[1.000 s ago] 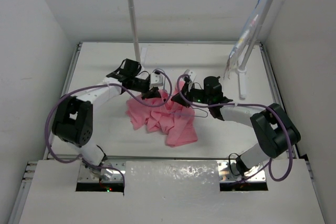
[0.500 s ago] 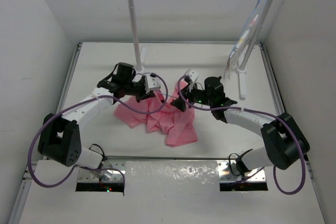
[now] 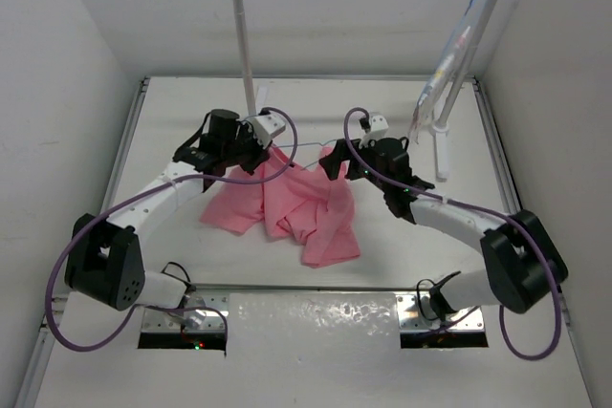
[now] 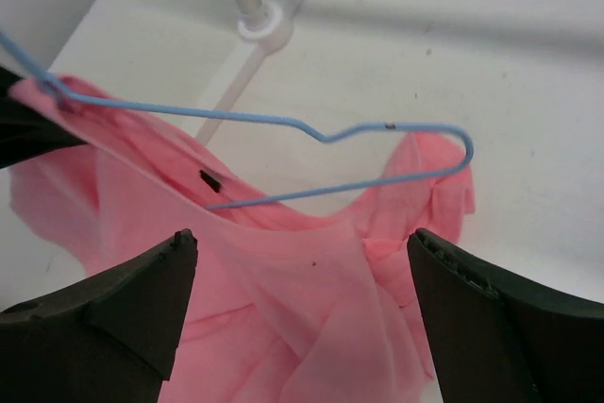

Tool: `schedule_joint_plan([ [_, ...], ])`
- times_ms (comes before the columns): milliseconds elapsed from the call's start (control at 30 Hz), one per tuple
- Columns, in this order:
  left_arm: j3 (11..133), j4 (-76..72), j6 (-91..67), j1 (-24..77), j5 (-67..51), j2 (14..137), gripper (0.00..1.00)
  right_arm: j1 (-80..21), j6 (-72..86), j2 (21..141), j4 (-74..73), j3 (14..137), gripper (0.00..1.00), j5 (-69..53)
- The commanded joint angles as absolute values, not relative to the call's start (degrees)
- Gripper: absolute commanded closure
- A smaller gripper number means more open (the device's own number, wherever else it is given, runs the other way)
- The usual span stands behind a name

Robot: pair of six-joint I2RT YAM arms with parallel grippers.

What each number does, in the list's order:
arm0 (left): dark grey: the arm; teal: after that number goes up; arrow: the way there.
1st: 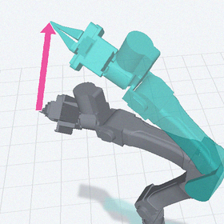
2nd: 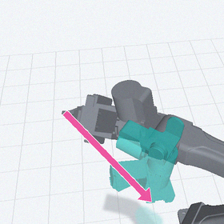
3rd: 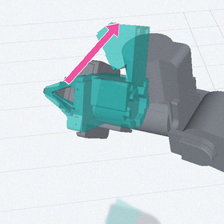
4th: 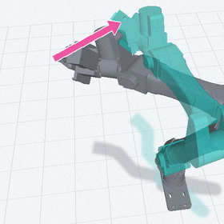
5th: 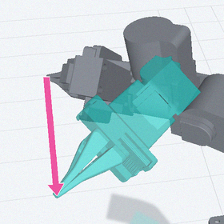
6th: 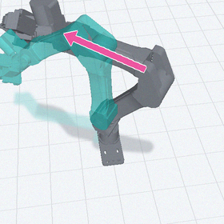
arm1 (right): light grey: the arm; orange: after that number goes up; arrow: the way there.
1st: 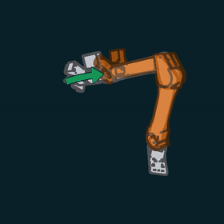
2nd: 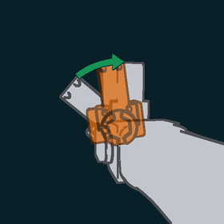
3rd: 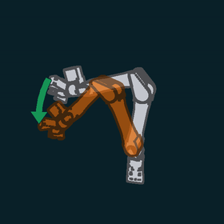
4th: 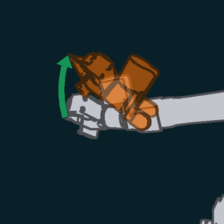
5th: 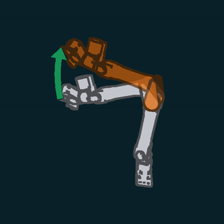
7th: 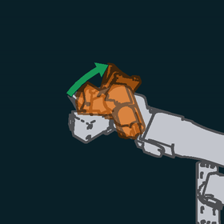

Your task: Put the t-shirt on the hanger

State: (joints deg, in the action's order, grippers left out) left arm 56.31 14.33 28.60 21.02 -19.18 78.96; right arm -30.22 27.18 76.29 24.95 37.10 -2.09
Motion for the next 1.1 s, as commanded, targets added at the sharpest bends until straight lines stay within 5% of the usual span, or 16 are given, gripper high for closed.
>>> schedule_joint_plan([
  [0, 55.99, 11.08, 22.51, 20.83, -16.61, 76.11, 1.0, -31.54, 36.54, 82.33, 29.34, 39.9, 0.13, 1.24],
  [233, 54.14, 9.32, 20.3, 20.83, -15.74, 76.46, 1.0, -40.51, 31.56, 93.68, 37.43, 46.67, 0.29, 3.95],
  [367, 53.96, 9.14, 20.39, 20.74, -14.94, 76.73, 1.0, -40.78, 29.9, 95.88, 38.94, 49.29, 0.61, 3.17],
  [467, 54.14, 8.96, 19.87, 20.66, -15.29, 77.34, 1.0, -40.69, 28.83, 100.71, 36.22, 54.46, 0.72, 2.38],
  [600, 55.8, 8.79, 18.9, 20.13, -16.61, 78.66, 1.0, -40.61, 29.53, 108.18, 32.25, 59.5, 1.0, 1.23],
  [1067, 55.81, 5.27, 16.79, 17.58, -15.12, 83.76, 1.0, -42.45, 29.79, 96.23, 44.56, 37.09, 1.0, 3.08],
])
